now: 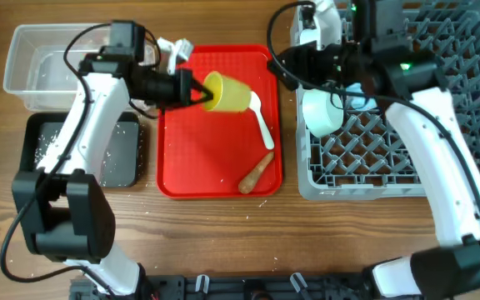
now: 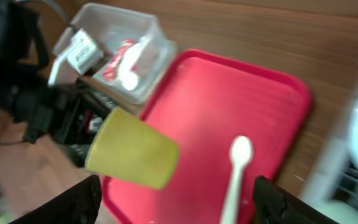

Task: Sort waste into correct bins and load items into the dishwasher rack
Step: 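Lift the yellow cup and hand it to the right gripper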

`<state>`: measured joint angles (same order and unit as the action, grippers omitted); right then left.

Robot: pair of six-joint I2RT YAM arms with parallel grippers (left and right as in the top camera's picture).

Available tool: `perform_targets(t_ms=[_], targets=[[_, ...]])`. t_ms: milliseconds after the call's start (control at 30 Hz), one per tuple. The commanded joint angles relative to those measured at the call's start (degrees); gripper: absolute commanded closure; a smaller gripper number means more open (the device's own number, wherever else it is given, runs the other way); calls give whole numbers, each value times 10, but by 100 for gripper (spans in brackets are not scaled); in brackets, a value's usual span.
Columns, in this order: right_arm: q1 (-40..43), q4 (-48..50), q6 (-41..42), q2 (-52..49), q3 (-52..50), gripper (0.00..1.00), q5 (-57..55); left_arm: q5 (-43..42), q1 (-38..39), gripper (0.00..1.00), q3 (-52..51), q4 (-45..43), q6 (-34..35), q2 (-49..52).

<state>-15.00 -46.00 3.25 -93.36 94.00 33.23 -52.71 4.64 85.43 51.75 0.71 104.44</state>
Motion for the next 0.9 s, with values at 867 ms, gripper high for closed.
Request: perform_targets(t_ms=[867], targets=[[-72, 324, -48, -137, -4, 12, 423, -377, -83, 96, 9, -3, 2, -3]])
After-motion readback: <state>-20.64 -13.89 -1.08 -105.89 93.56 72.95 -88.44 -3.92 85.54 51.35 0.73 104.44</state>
